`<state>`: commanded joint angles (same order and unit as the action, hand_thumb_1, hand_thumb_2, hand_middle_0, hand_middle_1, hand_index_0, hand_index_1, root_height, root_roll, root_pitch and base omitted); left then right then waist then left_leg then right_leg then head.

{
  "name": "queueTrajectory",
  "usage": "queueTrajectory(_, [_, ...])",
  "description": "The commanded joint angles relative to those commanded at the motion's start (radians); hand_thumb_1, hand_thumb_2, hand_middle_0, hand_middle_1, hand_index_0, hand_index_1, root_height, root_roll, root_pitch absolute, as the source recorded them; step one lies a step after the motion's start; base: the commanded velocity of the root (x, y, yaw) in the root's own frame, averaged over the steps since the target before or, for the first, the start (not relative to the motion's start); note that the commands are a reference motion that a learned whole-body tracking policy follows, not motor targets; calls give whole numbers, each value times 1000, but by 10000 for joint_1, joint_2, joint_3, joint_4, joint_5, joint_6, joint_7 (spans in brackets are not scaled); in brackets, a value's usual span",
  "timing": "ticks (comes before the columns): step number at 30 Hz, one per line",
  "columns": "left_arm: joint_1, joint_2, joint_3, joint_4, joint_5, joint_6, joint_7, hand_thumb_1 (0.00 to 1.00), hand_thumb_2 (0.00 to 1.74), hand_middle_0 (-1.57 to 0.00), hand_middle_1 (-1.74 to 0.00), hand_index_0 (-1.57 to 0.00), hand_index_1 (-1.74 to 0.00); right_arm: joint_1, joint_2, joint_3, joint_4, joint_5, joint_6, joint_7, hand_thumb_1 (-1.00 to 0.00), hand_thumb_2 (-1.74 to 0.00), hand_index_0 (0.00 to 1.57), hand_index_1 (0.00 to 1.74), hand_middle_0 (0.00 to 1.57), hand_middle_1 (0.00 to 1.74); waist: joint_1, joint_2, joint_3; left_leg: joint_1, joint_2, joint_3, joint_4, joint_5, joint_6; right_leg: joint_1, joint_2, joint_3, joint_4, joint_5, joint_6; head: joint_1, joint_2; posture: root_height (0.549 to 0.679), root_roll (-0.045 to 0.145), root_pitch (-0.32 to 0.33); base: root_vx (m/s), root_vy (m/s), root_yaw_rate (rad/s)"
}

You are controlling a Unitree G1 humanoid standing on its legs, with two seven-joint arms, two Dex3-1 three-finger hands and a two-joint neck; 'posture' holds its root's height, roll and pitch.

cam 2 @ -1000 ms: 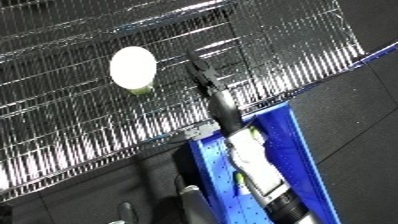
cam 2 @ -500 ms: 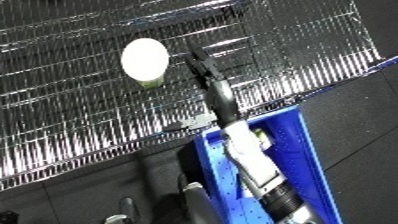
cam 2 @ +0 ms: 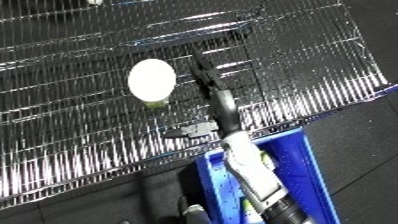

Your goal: Pick up the object and place it into the box

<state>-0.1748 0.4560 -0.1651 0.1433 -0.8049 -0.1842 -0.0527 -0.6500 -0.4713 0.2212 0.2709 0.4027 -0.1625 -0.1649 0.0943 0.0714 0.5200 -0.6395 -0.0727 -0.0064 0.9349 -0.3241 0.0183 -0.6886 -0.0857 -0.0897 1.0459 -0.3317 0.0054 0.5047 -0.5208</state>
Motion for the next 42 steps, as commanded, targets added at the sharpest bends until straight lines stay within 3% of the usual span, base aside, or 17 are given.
queueTrajectory(10, [-272,-11,-188,-240,-40,184,184,1000,1740,-1570,-1740,-1570,-1740,-664,-116,415,878,149,365,126,0,0,0,0,0,0,139,108,0,-378,-53,45,173,-127,96,-475,8,-36,198,-45,-25,193,135,591,63,54,5,21,43])
queueTrajectory(24, [-644,-91,-601,-219,-94,146,392,1000,1740,-1570,-1740,-1570,-1740,-1928,-14,1055,2113,398,337,63,0,0,0,0,0,0,371,294,0,-692,-204,64,229,-202,180,-845,-14,-90,302,-73,-46,655,379,587,59,78,-7,20,45])
queueTrajectory(32, [-675,-199,-700,-193,-46,16,386,1000,1740,-1570,-1740,-1570,-1740,-2432,136,1143,1972,434,327,-44,-400,-696,628,696,628,696,417,332,0,-616,-251,83,70,-211,202,-797,6,-77,185,-82,-68,818,486,590,61,83,-9,14,4])
queueTrajectory(38, [-680,-235,-648,-179,-52,49,367,1000,1740,-1570,-1740,-1570,-1740,-2503,145,1112,1803,338,545,-182,-700,-1218,1099,1218,1099,1218,376,307,0,-544,-216,105,14,-206,192,-751,10,-51,144,-70,-74,825,407,591,63,82,-12,8,-24])
queueTrajectory(42, [-672,-253,-631,-183,-27,54,360,1000,1740,-1570,-1740,-1570,-1740,-2392,100,1072,1781,338,686,-299,-700,-1218,1099,1218,1099,1218,334,285,0,-488,-185,118,-84,-172,192,-720,27,-34,67,-32,-70,836,487,592,63,83,-30,-8,-18])
